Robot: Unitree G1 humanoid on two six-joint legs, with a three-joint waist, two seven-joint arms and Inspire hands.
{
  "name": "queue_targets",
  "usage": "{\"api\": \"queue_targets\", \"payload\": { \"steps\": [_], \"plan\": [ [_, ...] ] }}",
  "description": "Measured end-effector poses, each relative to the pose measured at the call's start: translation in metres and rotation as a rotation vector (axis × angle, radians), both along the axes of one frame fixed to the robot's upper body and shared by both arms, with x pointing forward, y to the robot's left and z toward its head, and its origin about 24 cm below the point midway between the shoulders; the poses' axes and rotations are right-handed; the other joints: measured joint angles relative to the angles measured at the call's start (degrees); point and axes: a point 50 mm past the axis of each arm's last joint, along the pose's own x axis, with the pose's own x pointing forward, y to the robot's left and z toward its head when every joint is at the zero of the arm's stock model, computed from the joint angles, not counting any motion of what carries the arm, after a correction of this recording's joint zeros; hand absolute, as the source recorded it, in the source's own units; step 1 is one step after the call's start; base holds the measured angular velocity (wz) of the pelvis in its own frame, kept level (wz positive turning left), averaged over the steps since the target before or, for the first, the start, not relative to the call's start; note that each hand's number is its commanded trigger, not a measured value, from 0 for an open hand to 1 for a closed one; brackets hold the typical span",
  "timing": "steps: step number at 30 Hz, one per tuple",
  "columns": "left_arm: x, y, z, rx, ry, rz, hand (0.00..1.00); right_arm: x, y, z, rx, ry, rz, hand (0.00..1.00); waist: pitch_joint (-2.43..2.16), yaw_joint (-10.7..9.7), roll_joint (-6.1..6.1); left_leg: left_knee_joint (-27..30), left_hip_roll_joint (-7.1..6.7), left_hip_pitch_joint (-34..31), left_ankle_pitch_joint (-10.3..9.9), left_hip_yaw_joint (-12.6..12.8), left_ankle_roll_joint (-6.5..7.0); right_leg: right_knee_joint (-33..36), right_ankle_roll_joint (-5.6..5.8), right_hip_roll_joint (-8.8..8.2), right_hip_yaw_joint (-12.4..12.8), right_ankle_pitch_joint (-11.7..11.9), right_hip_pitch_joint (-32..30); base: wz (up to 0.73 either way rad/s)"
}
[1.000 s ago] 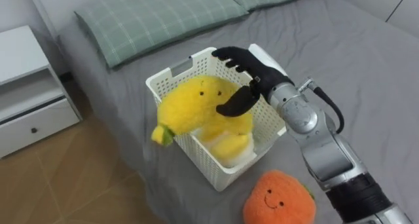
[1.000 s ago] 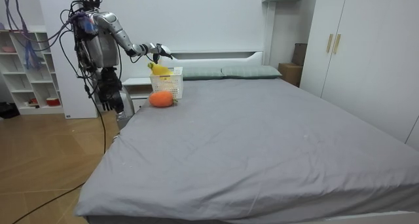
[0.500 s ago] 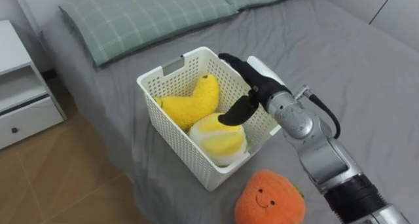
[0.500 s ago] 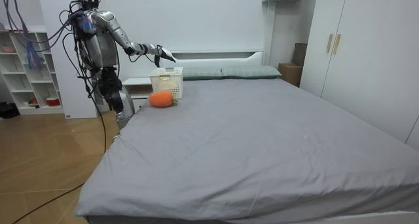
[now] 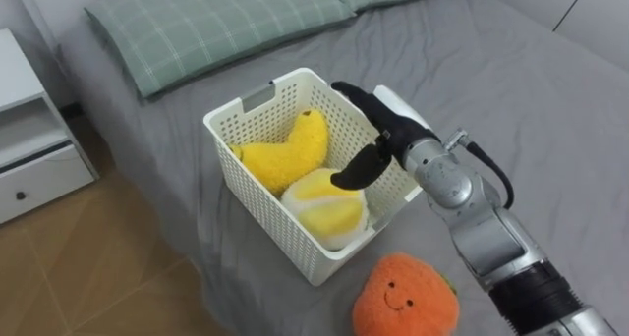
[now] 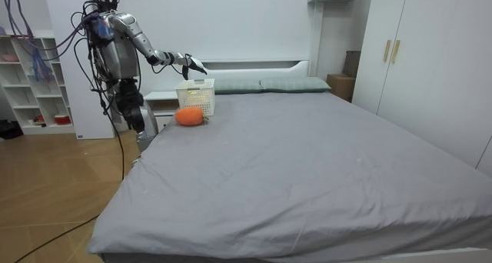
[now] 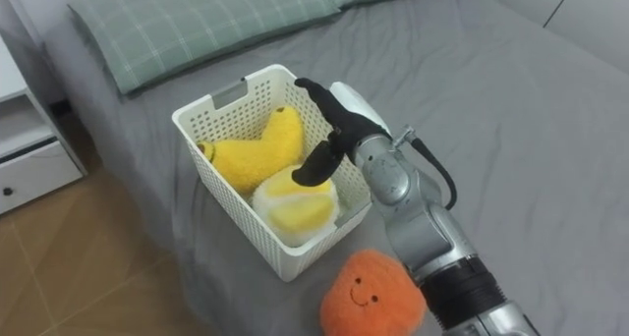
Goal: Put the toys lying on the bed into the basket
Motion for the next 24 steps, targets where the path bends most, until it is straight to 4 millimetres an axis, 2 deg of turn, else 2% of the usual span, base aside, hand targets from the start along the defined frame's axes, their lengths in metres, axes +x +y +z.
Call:
{"api": "queue_targets", "payload": {
  "steps": [11, 15, 17, 22, 24],
  "plan": [
    [0.001, -0.003, 0.000, -0.013, -0.012, 0.006, 0.00, 0.002, -0.002, 0.004, 0.042, -0.034, -0.039, 0.00, 0.00, -0.59, 0.01, -0.04, 0.20, -0.07, 0.03, 0.62, 0.29, 0.16, -0.03, -0.05, 0.31, 0.04, -0.62, -0.03],
    [-0.007, -0.002, -0.002, -0.014, 0.001, 0.032, 0.00, 0.004, -0.007, 0.009, 0.138, -0.037, -0.083, 0.00, 0.00, -0.71, 0.03, -0.24, 0.52, 0.27, -0.17, 1.74, 0.49, 0.22, -0.05, -0.01, 1.45, 0.08, -0.88, -0.14],
    [-0.013, -0.002, -0.002, -0.013, 0.015, 0.034, 0.00, 0.005, -0.012, 0.012, 0.196, -0.044, -0.113, 0.00, 0.00, -1.67, 0.04, -0.21, 0.63, 0.39, -0.25, 2.13, 0.57, 0.15, -0.06, -0.03, 1.30, 0.19, -0.52, -0.09],
    [-0.031, -0.003, -0.006, -0.022, 0.061, 0.065, 0.00, 0.005, -0.030, 0.016, 0.309, -0.080, -0.199, 0.00, 0.50, -4.08, 1.38, 0.28, 1.02, 1.27, -0.73, 4.18, 0.97, 0.16, 0.01, -0.01, 2.41, 0.40, 0.23, -0.16],
    [-0.040, -0.006, -0.008, -0.027, 0.081, 0.074, 0.00, -0.003, -0.035, 0.005, 0.352, -0.050, -0.227, 0.00, -0.02, -5.38, 2.60, 1.07, 1.30, 1.53, -1.76, 5.19, 1.26, 0.25, 0.12, 0.00, 3.22, 0.46, 0.27, -0.29]
  ]
}}
